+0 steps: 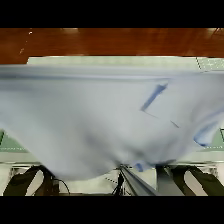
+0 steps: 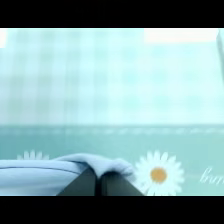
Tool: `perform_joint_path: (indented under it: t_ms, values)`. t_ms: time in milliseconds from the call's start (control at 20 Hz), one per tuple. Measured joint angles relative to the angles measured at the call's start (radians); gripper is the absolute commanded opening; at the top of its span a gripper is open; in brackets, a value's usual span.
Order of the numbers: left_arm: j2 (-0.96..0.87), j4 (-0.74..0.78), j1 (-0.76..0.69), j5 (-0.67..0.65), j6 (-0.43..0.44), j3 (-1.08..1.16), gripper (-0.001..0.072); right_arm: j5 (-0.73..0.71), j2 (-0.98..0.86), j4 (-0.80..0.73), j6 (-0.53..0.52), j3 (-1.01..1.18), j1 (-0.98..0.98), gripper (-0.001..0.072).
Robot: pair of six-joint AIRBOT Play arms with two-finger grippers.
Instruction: Fold the shirts.
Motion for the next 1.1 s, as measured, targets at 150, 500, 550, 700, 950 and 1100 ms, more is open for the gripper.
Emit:
perform_joint_path:
  t_ms: [150,500,550,700,950,1100]
  values:
    - [-0.079,-0.014,-0.001,0.084,0.004,-0.185,0.002,-0.035,-0.182,-0.017,-0.013,-0.048,0.078,0.0033]
    - [-0.426,-0.125,-0.001,0.41,0.076,-0.357,0.0021,-0.474,-0.542,-0.04,0.008,-0.074,0.203,0.0033]
    - [-0.476,-0.149,-0.001,0.462,0.092,-0.364,0.0021,-0.542,-0.585,-0.043,0.018,-0.076,0.208,0.0033]
    - [-0.606,-0.219,-0.005,0.62,0.136,-0.372,0.0021,-0.686,-0.689,-0.042,0.053,-0.077,0.216,0.0033]
    - [-0.8,-0.267,-0.035,0.748,0.203,-0.377,0.0021,-0.748,-0.832,-0.04,0.082,-0.077,0.22,0.0033]
    - [-0.872,-0.276,-0.041,0.743,0.22,-0.377,0.0021,-0.69,-0.872,-0.036,0.089,-0.077,0.221,0.0033]
